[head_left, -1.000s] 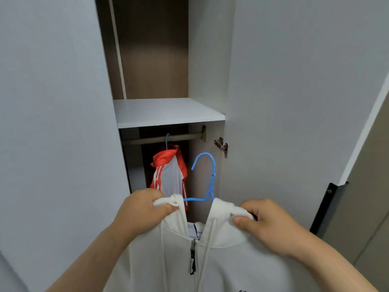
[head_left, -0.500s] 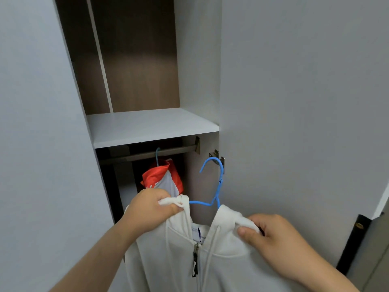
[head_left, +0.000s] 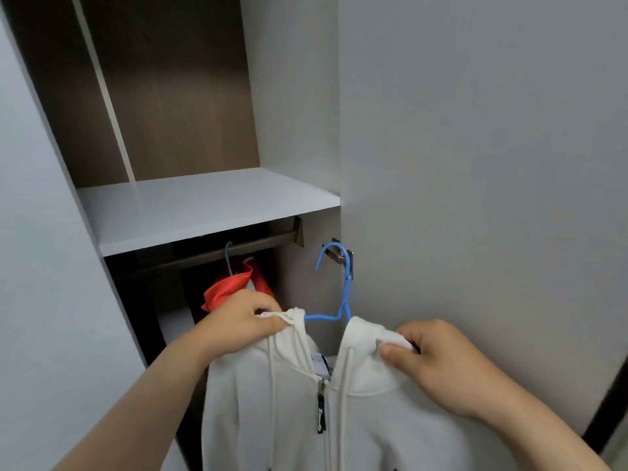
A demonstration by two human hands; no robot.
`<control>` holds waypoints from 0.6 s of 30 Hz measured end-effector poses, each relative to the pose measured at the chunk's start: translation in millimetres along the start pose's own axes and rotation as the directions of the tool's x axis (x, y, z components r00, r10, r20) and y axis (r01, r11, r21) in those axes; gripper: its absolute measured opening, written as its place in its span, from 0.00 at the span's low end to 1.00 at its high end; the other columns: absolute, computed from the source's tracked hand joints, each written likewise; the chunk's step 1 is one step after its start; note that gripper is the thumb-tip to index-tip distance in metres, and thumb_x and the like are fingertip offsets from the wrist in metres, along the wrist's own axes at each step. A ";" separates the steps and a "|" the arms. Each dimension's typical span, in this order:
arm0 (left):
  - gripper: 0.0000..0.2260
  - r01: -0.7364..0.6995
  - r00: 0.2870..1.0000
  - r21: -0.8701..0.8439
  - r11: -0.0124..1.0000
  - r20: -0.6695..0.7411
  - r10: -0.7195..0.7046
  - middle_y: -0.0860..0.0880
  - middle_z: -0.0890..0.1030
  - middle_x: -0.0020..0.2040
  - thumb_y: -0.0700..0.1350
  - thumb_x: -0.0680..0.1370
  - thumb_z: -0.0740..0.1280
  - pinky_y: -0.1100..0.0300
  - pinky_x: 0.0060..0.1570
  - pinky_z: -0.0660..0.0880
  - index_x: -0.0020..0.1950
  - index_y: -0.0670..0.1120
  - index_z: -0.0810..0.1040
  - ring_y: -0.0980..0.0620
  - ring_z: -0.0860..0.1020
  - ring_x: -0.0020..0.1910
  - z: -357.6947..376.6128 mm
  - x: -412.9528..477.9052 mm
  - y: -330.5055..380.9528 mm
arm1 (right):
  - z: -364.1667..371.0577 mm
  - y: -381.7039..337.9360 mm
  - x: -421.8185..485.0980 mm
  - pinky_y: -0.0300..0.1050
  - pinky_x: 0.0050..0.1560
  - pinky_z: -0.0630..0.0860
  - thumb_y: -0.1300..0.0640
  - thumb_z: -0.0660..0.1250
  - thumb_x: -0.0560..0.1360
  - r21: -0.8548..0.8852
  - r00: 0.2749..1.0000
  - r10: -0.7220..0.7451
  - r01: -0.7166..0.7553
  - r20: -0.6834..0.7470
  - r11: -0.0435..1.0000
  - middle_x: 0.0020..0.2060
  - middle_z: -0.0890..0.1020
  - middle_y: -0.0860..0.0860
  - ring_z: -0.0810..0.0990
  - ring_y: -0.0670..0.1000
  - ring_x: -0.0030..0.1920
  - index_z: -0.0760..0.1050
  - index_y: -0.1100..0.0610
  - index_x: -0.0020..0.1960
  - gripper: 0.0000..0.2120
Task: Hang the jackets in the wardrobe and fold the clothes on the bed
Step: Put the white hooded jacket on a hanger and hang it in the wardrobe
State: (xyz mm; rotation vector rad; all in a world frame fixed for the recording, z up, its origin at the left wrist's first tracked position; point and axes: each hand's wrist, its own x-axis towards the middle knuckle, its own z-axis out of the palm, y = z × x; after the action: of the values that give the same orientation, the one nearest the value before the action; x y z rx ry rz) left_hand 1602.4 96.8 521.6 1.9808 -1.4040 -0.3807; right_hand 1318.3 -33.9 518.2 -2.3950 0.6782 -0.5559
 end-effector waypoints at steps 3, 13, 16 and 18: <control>0.08 0.098 0.995 -0.062 0.993 0.040 -0.096 0.51 0.83 0.45 0.39 0.74 0.72 0.66 0.48 0.74 0.49 0.51 0.83 0.56 0.80 0.46 -16.0 24.2 -18.0 | 10.2 3.8 10.0 0.41 0.30 0.62 0.47 0.66 0.77 -0.080 0.999 0.038 -0.039 -0.011 0.996 0.24 0.68 0.47 0.64 0.46 0.27 0.65 0.55 0.31 0.21; 0.22 0.375 0.862 0.255 0.891 -0.450 -0.234 0.41 0.75 0.67 0.42 0.76 0.64 0.52 0.60 0.74 0.70 0.47 0.72 0.39 0.75 0.64 -53.2 132.6 -53.9 | 58.6 19.3 45.9 0.45 0.32 0.65 0.44 0.65 0.76 -0.214 0.981 0.133 -0.161 -0.140 0.963 0.27 0.72 0.51 0.70 0.49 0.30 0.67 0.57 0.33 0.20; 0.22 0.388 0.880 0.270 0.881 -0.391 -0.268 0.39 0.73 0.69 0.39 0.78 0.65 0.54 0.62 0.71 0.72 0.44 0.70 0.39 0.73 0.66 -57.0 156.4 -74.8 | 66.7 21.2 58.0 0.40 0.29 0.63 0.45 0.66 0.75 -0.210 0.975 0.131 -0.168 -0.180 0.963 0.26 0.70 0.51 0.67 0.47 0.27 0.65 0.56 0.32 0.21; 0.19 0.398 0.888 0.295 0.869 -0.363 -0.283 0.38 0.73 0.69 0.43 0.79 0.65 0.54 0.64 0.70 0.70 0.42 0.71 0.39 0.73 0.67 -57.9 168.9 -92.1 | 70.7 22.0 67.1 0.38 0.28 0.63 0.45 0.66 0.76 -0.189 0.968 0.139 -0.180 -0.210 0.965 0.25 0.69 0.50 0.67 0.47 0.27 0.64 0.56 0.31 0.21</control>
State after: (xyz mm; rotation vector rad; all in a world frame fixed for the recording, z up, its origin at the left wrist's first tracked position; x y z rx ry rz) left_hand 1766.3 -19.4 526.1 2.4788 -0.9652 0.0501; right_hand 1400.5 -58.7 467.0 -2.4662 1.0527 -0.6864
